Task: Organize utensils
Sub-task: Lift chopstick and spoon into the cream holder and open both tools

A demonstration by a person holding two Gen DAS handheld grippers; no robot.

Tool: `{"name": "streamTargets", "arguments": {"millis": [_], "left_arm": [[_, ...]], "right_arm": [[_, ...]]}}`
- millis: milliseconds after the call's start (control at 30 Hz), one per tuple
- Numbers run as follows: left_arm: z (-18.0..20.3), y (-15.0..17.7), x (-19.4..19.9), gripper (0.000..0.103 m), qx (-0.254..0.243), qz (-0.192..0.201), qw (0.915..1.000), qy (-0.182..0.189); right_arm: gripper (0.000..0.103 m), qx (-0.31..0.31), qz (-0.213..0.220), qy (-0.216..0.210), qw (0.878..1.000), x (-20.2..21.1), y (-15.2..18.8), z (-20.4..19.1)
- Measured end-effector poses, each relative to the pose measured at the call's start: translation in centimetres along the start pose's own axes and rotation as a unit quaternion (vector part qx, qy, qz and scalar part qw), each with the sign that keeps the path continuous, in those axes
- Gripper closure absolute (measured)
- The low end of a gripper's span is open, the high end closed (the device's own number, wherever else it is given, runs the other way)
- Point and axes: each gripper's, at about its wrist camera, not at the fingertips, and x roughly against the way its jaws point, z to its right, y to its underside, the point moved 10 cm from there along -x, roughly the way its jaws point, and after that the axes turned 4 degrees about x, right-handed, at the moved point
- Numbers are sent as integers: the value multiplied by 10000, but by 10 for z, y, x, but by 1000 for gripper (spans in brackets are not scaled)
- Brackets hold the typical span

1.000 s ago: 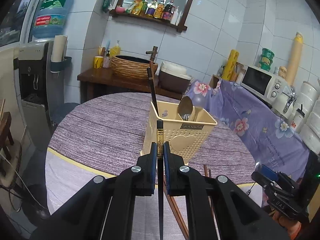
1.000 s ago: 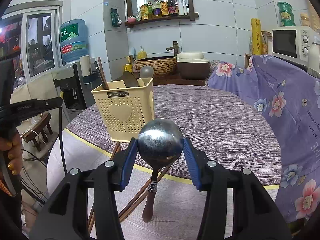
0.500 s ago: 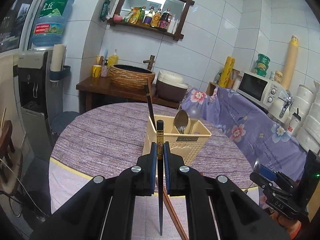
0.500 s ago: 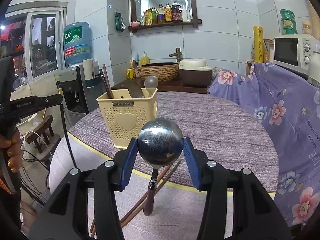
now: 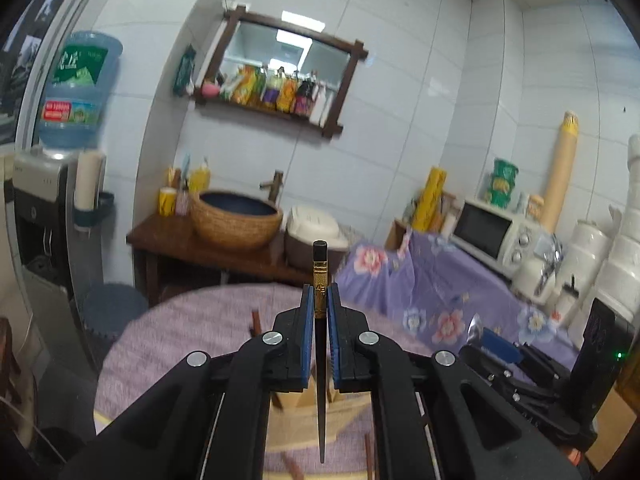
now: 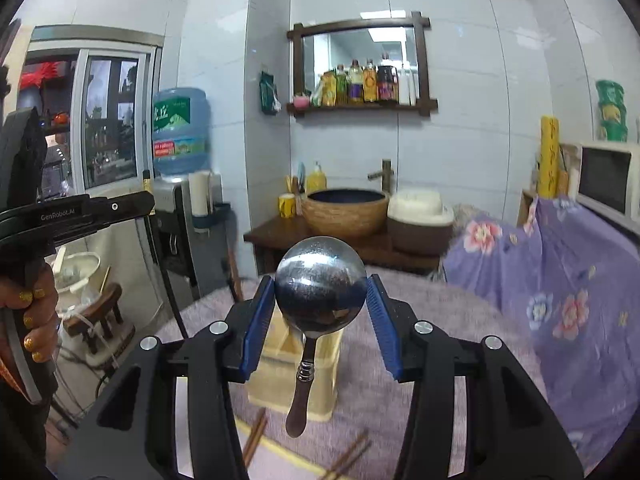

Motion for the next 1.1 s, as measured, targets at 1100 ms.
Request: {"name": "streamTargets", "arguments": {"millis": [1100], "left_arm": [[-45,99,-84,95,-162,-563,9945,-867]], "right_arm": [[52,460,-634,392,9962,-111,103,-20]]}}
